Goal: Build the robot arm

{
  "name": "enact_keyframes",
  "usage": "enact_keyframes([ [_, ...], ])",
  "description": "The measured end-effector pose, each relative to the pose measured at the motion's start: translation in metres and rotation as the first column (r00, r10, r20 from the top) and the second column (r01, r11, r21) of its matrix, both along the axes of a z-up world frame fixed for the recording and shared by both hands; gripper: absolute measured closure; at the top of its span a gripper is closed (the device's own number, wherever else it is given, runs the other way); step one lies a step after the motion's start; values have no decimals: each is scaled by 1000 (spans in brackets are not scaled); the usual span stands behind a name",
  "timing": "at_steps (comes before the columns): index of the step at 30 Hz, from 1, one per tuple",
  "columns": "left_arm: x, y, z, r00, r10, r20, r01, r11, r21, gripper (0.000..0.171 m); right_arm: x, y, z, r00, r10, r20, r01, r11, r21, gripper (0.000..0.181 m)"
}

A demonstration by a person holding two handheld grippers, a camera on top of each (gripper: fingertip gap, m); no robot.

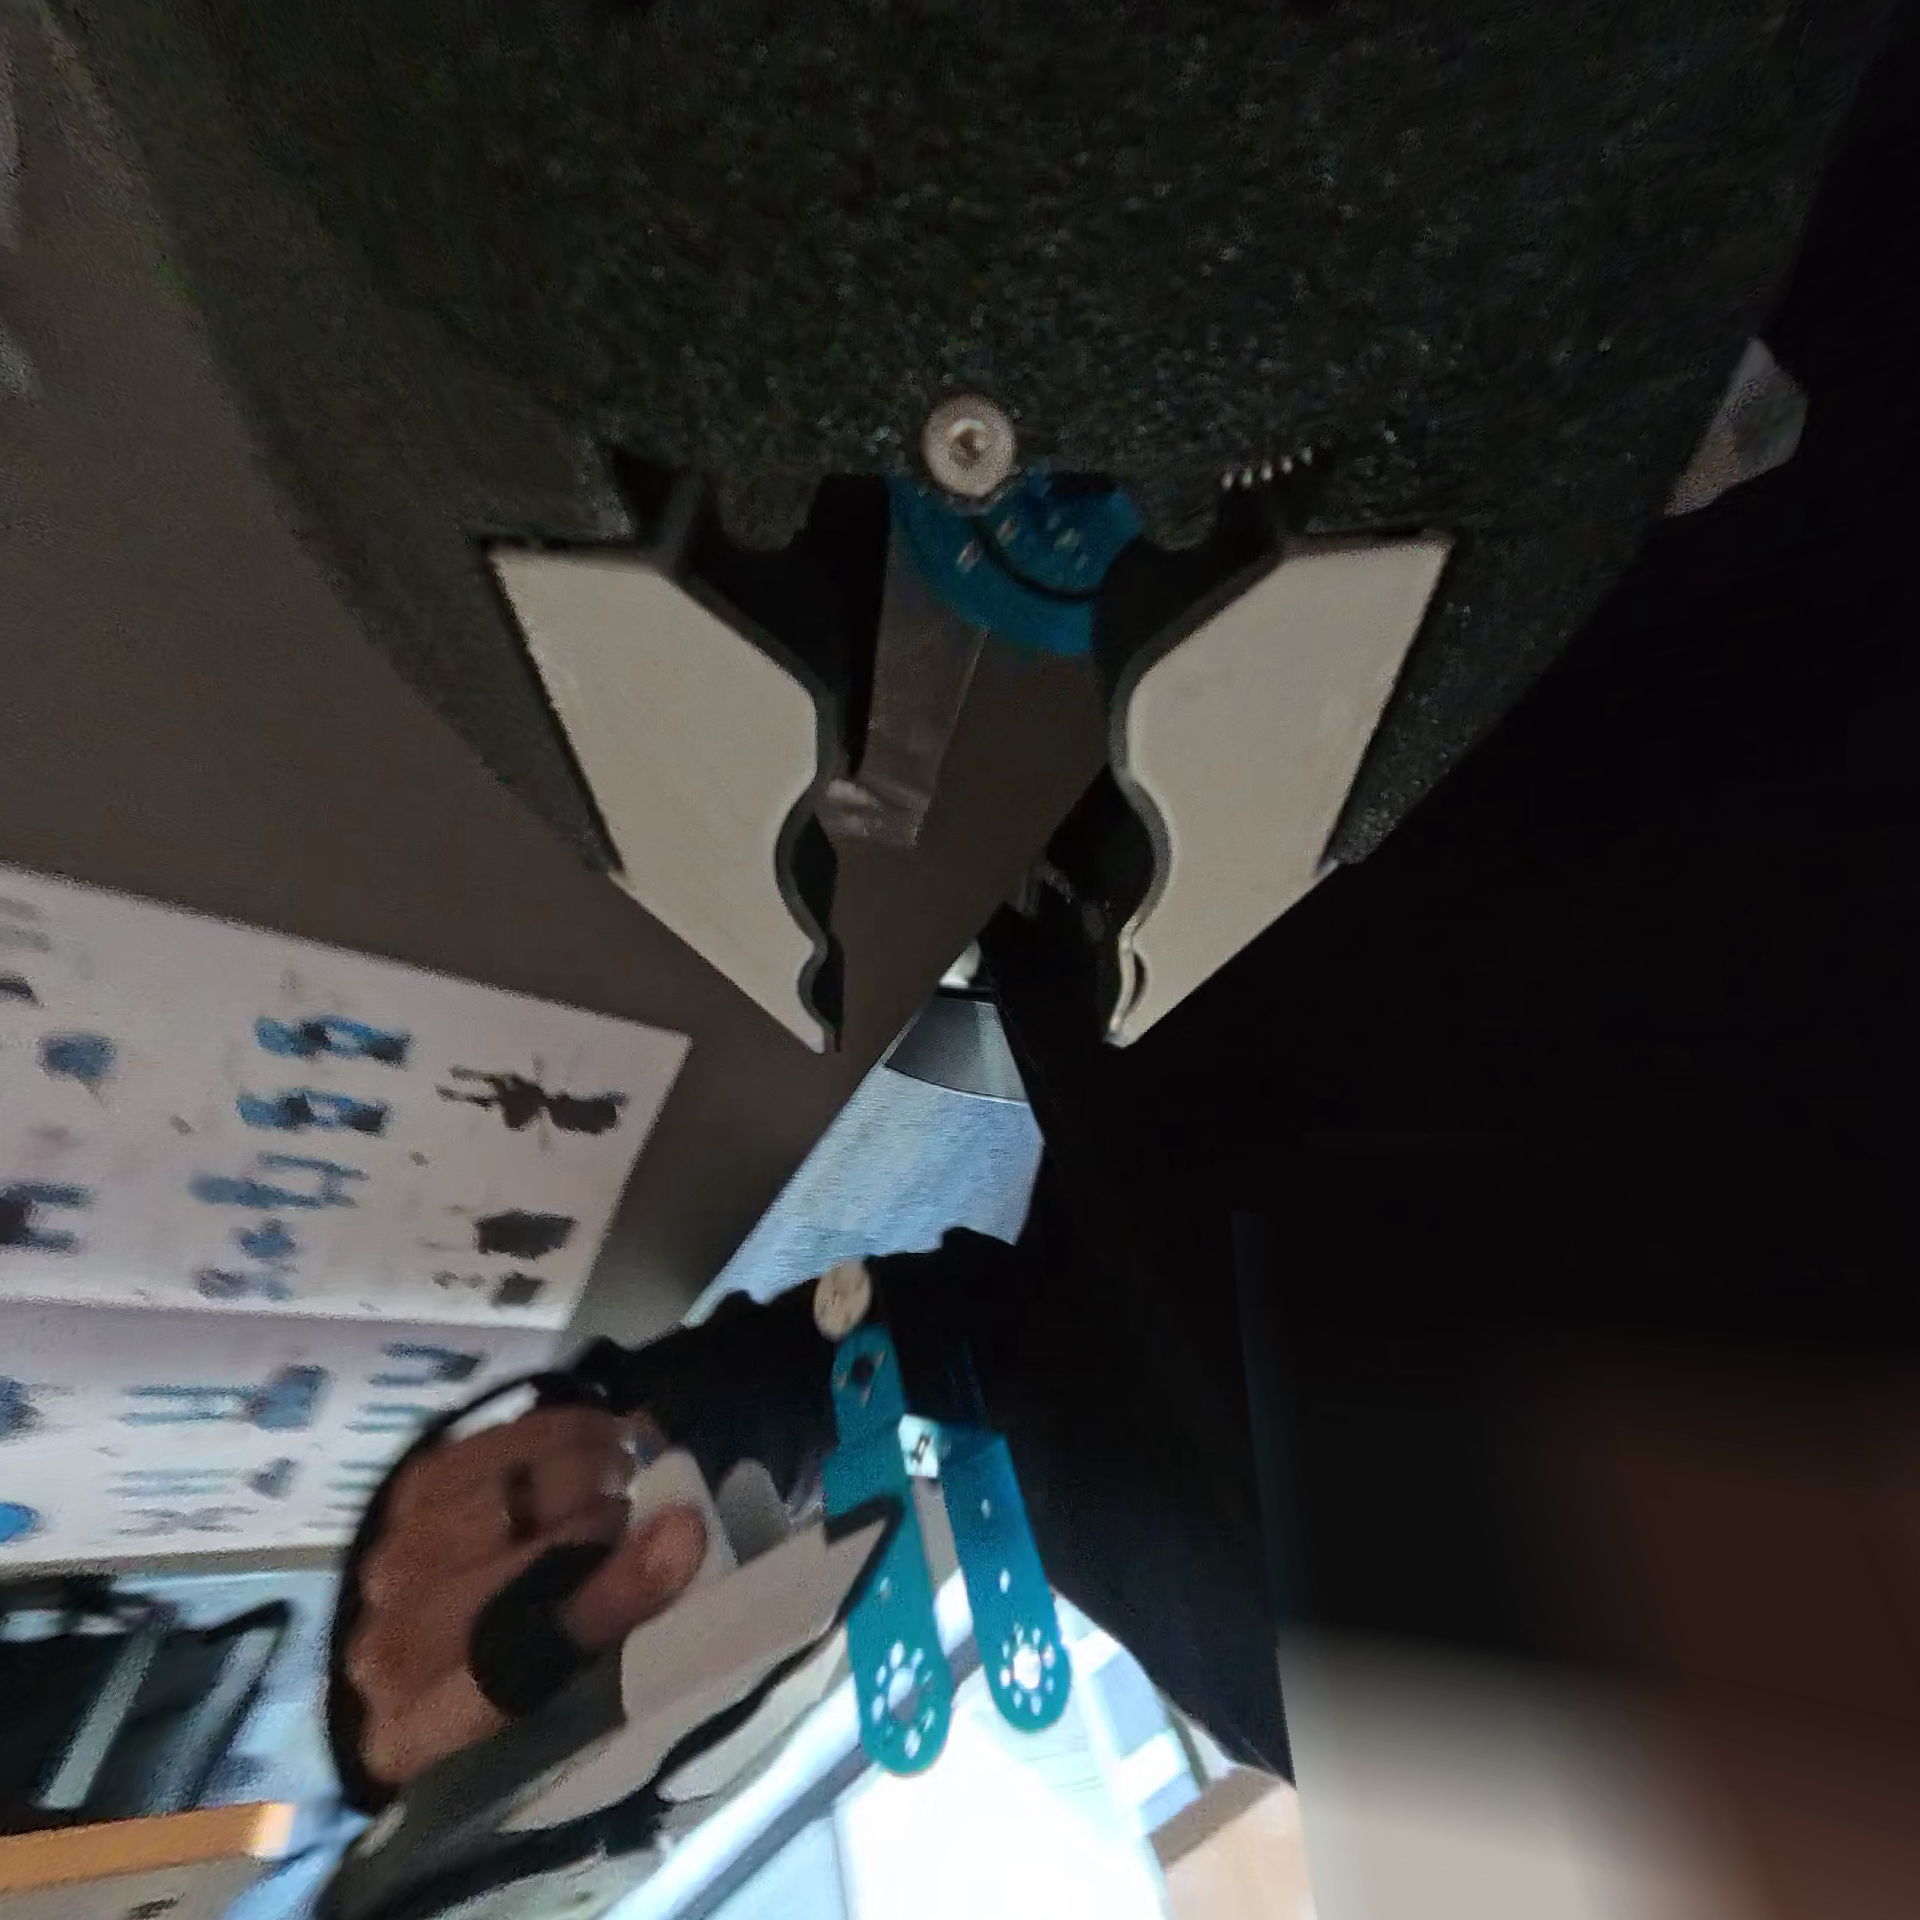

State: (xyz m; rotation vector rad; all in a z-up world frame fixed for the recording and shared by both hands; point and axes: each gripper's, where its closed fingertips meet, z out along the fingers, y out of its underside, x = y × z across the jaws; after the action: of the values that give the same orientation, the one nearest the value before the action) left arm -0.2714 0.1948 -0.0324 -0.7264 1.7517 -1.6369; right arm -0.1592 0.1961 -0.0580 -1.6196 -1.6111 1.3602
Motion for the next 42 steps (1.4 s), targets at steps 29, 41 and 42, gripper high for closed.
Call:
enact_keyframes([
  [29, 125, 71, 36, 896, 445, -12, -410, 815, -409, 141, 37, 17, 28, 953, -206, -225, 180, 975, -131, 159],
  [41, 195, -32, 70, 883, 466, 49, -465, 885, -41, 146, 95, -35, 58, 718, -669, -193, 696, 697, 172, 159],
  [42, 198, -38, 68, 894, 446, 45, -445, 895, -29, 146, 98, -41, 56, 703, -683, -195, 711, 679, 183, 159],
])
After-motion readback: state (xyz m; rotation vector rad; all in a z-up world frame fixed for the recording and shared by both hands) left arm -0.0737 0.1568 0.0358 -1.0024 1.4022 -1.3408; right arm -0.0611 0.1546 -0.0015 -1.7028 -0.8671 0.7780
